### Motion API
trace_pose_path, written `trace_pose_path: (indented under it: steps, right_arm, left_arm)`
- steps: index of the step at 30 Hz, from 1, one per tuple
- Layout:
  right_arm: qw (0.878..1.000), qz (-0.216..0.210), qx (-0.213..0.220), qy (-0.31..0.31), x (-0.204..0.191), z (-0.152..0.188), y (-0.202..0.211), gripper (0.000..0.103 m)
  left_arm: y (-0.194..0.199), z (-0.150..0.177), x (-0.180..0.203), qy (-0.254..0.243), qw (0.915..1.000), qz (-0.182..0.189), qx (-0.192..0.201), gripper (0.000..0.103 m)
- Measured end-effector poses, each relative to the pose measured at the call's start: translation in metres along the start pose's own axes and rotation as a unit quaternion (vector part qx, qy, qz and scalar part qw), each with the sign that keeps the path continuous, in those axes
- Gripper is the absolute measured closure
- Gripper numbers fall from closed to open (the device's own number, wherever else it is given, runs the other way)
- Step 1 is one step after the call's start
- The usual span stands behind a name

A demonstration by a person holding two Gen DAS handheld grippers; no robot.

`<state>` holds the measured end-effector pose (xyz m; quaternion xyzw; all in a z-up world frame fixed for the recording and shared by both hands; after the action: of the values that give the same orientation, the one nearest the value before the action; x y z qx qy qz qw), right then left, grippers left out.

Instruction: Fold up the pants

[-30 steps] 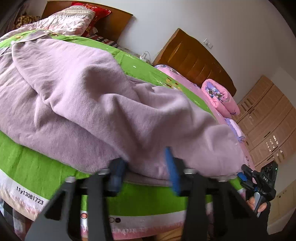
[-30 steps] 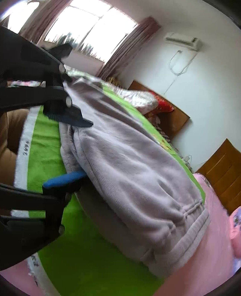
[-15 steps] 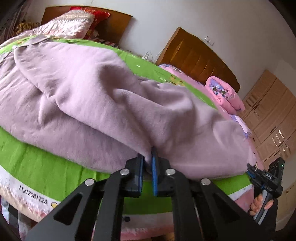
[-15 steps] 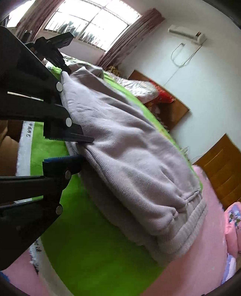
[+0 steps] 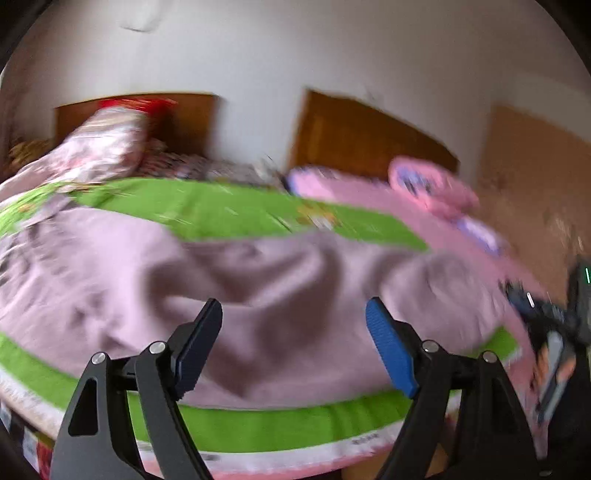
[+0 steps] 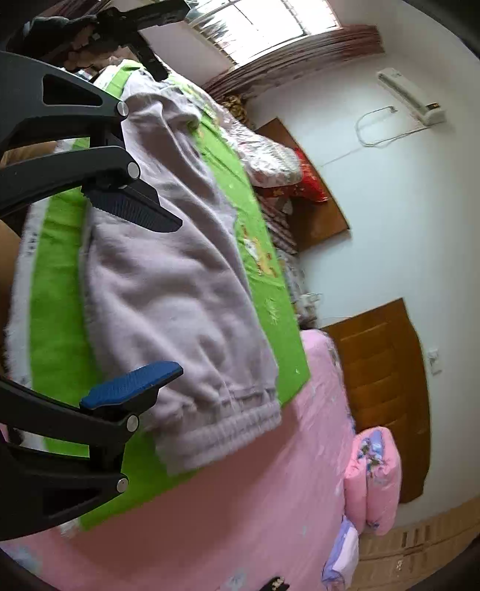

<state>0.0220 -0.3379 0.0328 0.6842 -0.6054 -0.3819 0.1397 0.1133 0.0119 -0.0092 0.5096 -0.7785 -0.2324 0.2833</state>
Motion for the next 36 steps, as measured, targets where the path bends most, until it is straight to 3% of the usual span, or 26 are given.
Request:
trace_pose_path:
  steps: [4,5,8,11,14,15,18,20,23,27,29,31,33,36]
  right_arm:
    - [0.997,0.027,-0.067,-0.025,0.017,0.017,-0.053,0.032]
    - [0.998,0.026,-0.060,-0.017,0.018,0.020,-0.055,0.032]
    - [0.997,0.037,-0.062,-0.001,0.015,0.020,-0.052,0.033]
    - [0.999,0.030,-0.038,0.006,0.000,0.001,-0.028,0.033]
    - [0.997,0.003,0.006,0.082,-0.040,-0.027,-0.011,0.029]
    - [0.993,-0.010,0.009,0.117,-0.056,-0.036,-0.014,0.021]
    - [0.972,-0.038,0.001,0.231,-0.113,-0.060,-0.046,0.016]
    - [0.950,-0.043,-0.032,0.307,-0.152,-0.073,-0.087,0.016]
    - [0.925,-0.079,-0.084,0.362,-0.196,-0.089,-0.143,0.027]
    - [0.896,-0.108,-0.144,0.406,-0.236,-0.105,-0.208,0.049]
    - [0.883,-0.116,-0.166,0.424,-0.247,-0.107,-0.233,0.053]
    - [0.858,-0.137,-0.189,0.458,-0.258,-0.101,-0.254,0.053]
    - [0.821,-0.168,-0.221,0.499,-0.269,-0.091,-0.272,0.053]
    - [0.789,-0.188,-0.239,0.534,-0.280,-0.070,-0.284,0.056]
  left_arm:
    - [-0.056,0.024,0.010,-0.026,0.9963,-0.010,-0.081,0.023]
    - [-0.067,0.030,0.002,-0.017,0.9945,-0.012,-0.102,0.023]
    - [-0.068,0.033,-0.006,-0.020,0.9952,-0.004,-0.096,0.022]
    - [-0.033,0.017,-0.024,0.015,0.9987,0.029,-0.039,0.020]
    - [-0.001,0.004,-0.056,0.049,0.9984,0.025,0.009,0.010]
    - [0.005,0.001,-0.079,0.075,0.9968,0.020,0.015,0.009]
    - [0.013,0.003,-0.142,0.169,0.9855,0.008,0.012,0.010]
    - [0.015,0.005,-0.171,0.216,0.9763,0.016,0.008,0.010]
    - [0.010,0.009,-0.191,0.249,0.9684,0.014,0.000,0.011]
    - [-0.001,-0.028,-0.179,0.183,0.9829,-0.014,-0.013,0.011]
    - [-0.006,-0.061,-0.167,0.127,0.9914,-0.024,-0.021,0.011]
    - [-0.023,-0.094,-0.157,0.079,0.9958,-0.015,-0.045,0.011]
    - [-0.044,-0.117,-0.148,0.047,0.9961,-0.013,-0.074,0.011]
    - [-0.058,-0.134,-0.144,0.029,0.9961,-0.039,-0.073,0.011]
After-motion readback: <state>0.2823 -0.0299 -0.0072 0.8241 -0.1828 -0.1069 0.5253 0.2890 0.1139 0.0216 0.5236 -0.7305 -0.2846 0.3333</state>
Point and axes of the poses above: each gripper's, at about its wrist camera, not at the fingertips, and y roughly against the way its jaws point, x to its right, z to its underside, the point moved 5 cm from there along -y, roughly the way its jaws point, and after that the axes turned 9 degrees about -x, right-handed, at the moved point
